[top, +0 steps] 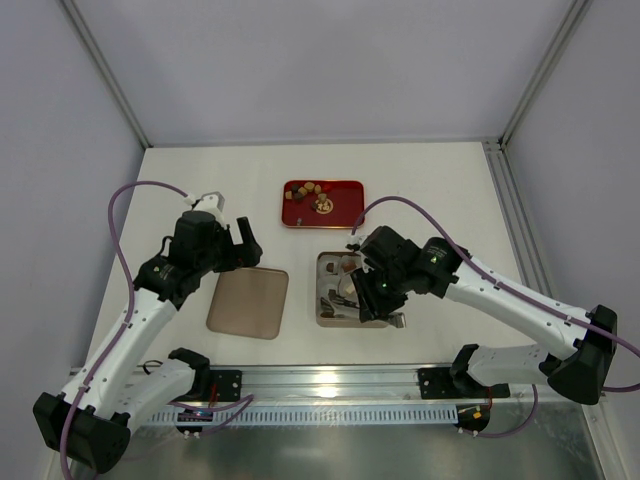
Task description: Pack the chocolate
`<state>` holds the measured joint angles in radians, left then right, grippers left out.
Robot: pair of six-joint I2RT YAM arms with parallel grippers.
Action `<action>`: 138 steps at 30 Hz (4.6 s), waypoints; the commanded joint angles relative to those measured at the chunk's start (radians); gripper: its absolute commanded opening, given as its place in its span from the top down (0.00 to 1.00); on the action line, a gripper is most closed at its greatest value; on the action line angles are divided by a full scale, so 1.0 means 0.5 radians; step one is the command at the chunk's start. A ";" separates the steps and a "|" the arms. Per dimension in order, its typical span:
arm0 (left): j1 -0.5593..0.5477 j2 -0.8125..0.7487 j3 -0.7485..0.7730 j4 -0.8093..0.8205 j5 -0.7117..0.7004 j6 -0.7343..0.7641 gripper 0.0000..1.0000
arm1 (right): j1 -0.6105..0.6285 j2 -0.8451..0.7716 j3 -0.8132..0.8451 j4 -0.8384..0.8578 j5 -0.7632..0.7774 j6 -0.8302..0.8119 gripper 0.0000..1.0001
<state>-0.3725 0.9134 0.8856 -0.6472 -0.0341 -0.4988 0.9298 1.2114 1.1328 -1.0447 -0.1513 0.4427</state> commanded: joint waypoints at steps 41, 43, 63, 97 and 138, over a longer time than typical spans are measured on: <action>0.006 -0.035 -0.004 0.079 0.139 -0.027 0.00 | -1.688 1.347 0.594 1.246 0.290 -0.192 0.59; 0.006 -0.029 -0.007 0.079 0.142 -0.027 0.00 | -1.688 1.427 0.618 1.209 0.281 -0.186 0.58; 0.006 0.124 -0.010 0.067 0.185 -0.021 0.00 | -1.688 1.667 0.729 0.890 0.431 -0.192 0.21; -0.853 1.315 0.140 -0.010 -0.579 -0.493 0.44 | -1.203 -0.076 -0.204 1.206 0.134 -0.054 0.22; -0.602 1.296 0.619 -0.218 -0.021 -0.481 1.00 | -0.252 -0.276 -0.956 2.156 -0.038 0.707 0.27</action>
<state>-0.6823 1.6058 1.1629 -0.7418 -0.0986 -0.7258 0.7544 1.0077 0.6422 -0.1333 -0.2550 0.7155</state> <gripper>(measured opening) 0.005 0.735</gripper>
